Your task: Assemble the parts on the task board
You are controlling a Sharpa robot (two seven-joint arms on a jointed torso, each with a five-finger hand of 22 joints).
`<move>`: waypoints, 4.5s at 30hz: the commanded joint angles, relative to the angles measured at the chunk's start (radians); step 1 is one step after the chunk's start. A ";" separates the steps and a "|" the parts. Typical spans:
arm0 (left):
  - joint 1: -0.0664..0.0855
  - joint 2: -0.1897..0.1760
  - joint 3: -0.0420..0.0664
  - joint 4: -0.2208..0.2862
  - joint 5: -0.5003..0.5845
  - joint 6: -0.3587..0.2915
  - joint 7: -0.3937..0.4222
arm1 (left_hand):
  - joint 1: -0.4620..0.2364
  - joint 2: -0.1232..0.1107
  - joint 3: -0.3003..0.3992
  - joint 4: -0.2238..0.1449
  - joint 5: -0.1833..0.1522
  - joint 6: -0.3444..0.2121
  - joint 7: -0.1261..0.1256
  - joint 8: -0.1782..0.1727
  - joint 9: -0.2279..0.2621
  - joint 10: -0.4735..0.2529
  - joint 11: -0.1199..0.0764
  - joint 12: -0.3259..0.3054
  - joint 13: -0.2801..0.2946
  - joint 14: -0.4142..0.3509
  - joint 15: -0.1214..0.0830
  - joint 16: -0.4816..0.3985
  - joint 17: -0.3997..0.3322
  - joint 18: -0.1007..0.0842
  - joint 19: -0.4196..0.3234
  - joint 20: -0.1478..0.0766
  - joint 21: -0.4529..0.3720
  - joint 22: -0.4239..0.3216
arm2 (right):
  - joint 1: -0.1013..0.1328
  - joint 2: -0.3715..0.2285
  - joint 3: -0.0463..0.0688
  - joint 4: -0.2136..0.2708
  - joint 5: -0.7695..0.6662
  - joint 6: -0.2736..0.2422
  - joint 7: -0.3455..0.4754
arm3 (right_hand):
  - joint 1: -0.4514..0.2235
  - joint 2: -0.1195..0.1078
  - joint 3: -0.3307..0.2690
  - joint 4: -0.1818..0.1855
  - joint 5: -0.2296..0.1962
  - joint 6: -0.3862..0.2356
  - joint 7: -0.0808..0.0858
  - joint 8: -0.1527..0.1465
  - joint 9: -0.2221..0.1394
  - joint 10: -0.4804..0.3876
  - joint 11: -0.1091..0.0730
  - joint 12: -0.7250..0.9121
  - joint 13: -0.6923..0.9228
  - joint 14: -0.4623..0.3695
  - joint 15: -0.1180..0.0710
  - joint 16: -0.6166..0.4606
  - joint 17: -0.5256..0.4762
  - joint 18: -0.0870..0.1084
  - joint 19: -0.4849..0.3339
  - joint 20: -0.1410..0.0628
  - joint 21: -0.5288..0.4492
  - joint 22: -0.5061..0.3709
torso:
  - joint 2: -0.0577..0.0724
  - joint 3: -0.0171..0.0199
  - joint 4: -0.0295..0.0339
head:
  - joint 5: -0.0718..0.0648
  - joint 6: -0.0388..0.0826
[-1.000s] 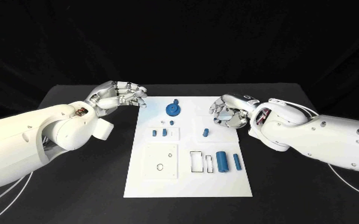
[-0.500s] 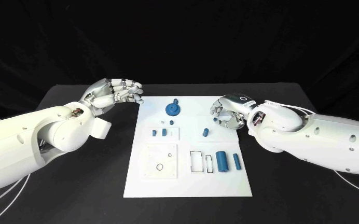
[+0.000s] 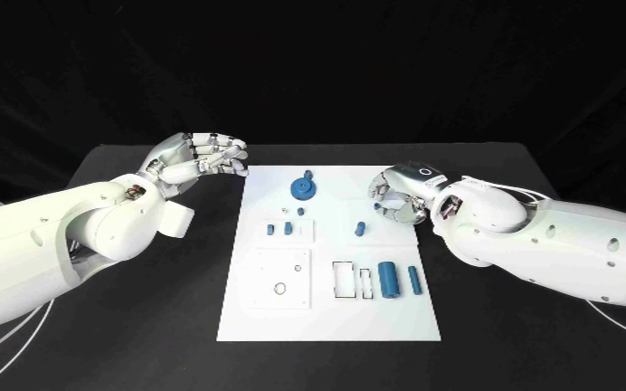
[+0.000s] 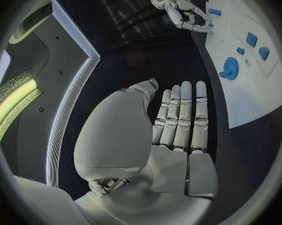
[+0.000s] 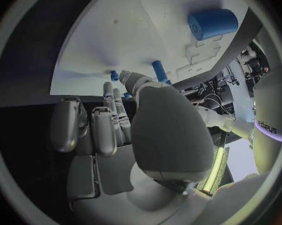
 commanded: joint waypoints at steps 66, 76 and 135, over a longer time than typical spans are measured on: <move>0.020 0.410 -0.020 -0.224 -1.328 0.075 -0.435 | -0.008 -0.083 0.041 -0.054 -0.008 0.053 -0.055 -0.011 -0.050 0.028 -0.052 0.021 0.042 0.412 -0.075 0.646 0.469 -0.032 0.306 -0.096 0.692 0.599 | 0.059 0.013 0.007 -0.028 1.350 -0.172 0.547 | -0.004 0.066 -0.042 -0.025 0.034 -0.015 0.064 -0.088 -0.047 -0.093 0.066 0.005 -0.164 -0.429 0.088 -0.905 -0.817 0.111 -0.471 0.094 -0.993 -0.630 | 0.001 0.0003 -0.0027 | 0.015 -0.005; 0.020 0.430 -0.024 -0.238 -1.339 0.082 -0.445 | -0.001 -0.078 0.054 -0.061 -0.007 0.061 -0.059 -0.003 -0.046 0.028 -0.056 0.036 0.051 0.425 -0.079 0.664 0.488 -0.034 0.310 -0.098 0.711 0.619 | 0.063 0.015 0.007 -0.029 1.362 -0.164 0.549 | -0.018 0.068 -0.033 -0.041 0.035 -0.014 0.066 -0.090 -0.048 -0.101 0.070 0.013 -0.164 -0.413 0.097 -1.001 -0.862 0.112 -0.459 0.105 -1.051 -0.718 | -0.001 0.0003 -0.0010 | 0.014 -0.008; 0.011 0.433 -0.025 -0.265 -1.286 0.013 -0.418 | -0.023 -0.038 0.214 -0.171 -0.011 0.150 -0.071 0.028 -0.029 0.082 -0.084 0.089 0.080 0.485 -0.106 0.720 0.532 -0.054 0.364 -0.118 0.830 0.745 | 0.067 0.019 0.007 -0.036 1.361 -0.126 0.534 | -0.042 0.075 -0.033 -0.039 0.035 -0.011 0.067 -0.087 -0.048 -0.106 0.072 0.020 -0.164 -0.410 0.104 -1.056 -0.879 0.112 -0.455 0.113 -1.088 -0.781 | -0.004 -0.0013 0.0000 | 0.012 -0.018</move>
